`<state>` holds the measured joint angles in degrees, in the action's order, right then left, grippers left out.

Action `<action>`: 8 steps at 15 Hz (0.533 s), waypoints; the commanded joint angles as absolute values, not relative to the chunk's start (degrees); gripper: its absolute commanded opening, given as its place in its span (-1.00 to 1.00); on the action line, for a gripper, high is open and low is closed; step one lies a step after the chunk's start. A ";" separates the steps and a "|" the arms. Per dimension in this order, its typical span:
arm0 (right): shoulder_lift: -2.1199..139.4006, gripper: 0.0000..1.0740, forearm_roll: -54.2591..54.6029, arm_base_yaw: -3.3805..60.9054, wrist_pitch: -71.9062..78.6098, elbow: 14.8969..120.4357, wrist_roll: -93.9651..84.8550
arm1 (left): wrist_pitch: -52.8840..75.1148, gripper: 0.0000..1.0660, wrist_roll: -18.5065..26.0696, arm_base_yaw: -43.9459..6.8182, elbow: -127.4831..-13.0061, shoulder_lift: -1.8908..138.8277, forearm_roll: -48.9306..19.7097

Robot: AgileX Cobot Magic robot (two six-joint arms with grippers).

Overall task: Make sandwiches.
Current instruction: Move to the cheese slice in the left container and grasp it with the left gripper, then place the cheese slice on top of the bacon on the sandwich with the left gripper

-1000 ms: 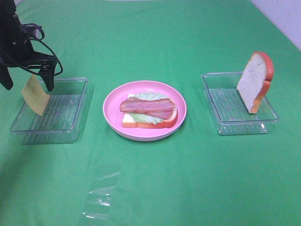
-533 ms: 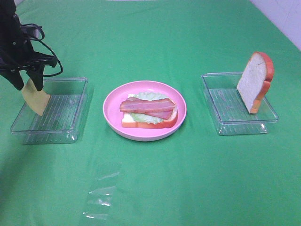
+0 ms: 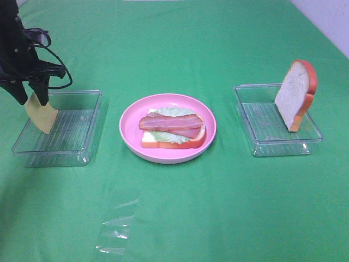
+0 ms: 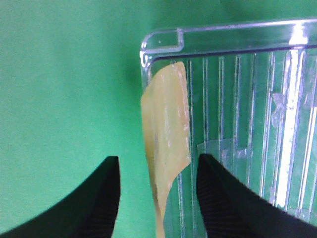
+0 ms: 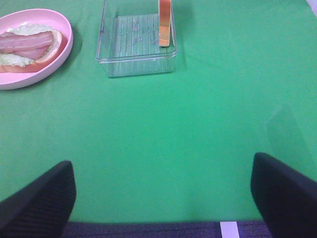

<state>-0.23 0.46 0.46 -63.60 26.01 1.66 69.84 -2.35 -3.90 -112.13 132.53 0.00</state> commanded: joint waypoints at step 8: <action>-1.78 0.72 0.46 0.34 -62.97 25.90 1.03 | 75.34 -1.00 -2.86 -4.13 -112.30 132.07 -0.46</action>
<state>-0.23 0.46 0.46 -63.60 26.01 1.66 69.84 -2.35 -3.90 -112.13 132.47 0.00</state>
